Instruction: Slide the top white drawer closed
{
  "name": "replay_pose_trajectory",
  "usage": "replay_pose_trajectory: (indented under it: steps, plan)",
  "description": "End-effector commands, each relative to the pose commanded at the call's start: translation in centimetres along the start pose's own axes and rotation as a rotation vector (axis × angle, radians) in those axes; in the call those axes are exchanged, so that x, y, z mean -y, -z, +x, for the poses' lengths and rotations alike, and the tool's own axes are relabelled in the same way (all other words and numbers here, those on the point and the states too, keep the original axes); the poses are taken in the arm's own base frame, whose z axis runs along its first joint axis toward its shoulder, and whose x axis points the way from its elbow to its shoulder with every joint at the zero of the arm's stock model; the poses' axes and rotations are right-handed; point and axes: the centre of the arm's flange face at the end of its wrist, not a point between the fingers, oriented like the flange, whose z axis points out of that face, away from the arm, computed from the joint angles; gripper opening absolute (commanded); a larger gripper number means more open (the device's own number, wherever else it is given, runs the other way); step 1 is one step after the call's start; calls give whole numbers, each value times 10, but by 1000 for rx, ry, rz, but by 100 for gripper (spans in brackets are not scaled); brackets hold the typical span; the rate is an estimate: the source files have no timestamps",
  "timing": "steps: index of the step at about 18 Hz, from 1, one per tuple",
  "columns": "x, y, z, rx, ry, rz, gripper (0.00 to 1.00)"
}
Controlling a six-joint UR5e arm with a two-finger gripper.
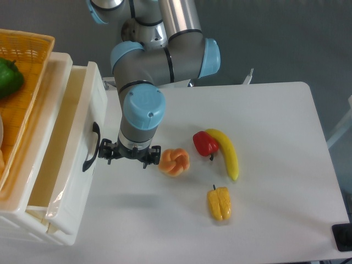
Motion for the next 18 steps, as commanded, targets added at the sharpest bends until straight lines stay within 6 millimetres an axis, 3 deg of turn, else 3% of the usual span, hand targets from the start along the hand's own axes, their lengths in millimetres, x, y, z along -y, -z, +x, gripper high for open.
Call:
replay_pose_trajectory:
  steps: [5,18]
  plan:
    - [1,-1,17,8,-27,-2,100]
    - [3,4,37,11,-62,11,100]
